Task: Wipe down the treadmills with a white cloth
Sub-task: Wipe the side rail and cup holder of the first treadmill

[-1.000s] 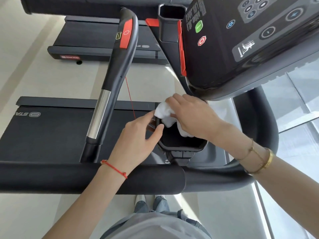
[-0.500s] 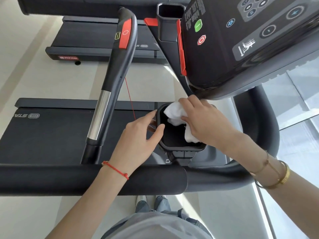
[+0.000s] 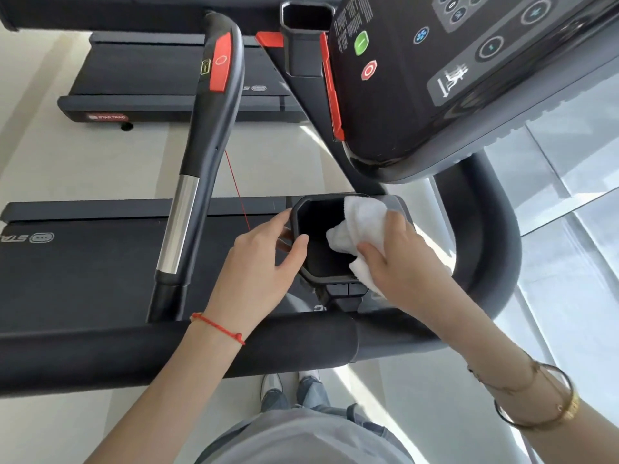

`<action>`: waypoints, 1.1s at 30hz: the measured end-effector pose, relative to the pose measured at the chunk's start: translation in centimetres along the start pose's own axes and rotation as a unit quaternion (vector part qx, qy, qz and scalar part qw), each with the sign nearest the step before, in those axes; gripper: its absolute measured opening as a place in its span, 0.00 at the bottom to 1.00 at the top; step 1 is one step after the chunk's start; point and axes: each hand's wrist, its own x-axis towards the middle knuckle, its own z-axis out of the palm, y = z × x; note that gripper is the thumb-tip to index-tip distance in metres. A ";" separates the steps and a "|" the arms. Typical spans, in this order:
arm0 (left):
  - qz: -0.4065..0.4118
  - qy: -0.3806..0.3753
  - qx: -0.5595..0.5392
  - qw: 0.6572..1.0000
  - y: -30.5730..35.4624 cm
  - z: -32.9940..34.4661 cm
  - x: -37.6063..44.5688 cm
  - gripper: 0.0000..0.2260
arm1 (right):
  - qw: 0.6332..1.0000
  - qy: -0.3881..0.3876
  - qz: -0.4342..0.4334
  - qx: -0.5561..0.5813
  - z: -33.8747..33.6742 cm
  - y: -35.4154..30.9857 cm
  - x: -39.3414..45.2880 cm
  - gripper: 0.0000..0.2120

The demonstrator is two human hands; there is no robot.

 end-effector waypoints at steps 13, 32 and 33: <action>0.008 0.001 0.013 1.000 0.2 -0.1 -0.2 0.19 | 1.000 -0.029 0.003 -0.007 -0.5 -0.1 0.7 0.17; 0.079 -0.051 0.049 0.994 0.0 -2.7 -5.2 0.20 | 0.934 -0.074 -0.309 -0.163 0.0 -1.3 -3.3 0.20; 0.079 -0.050 0.051 0.994 0.0 -2.7 -5.4 0.20 | 0.936 -0.069 -0.307 -0.158 -0.1 -1.3 -3.3 0.20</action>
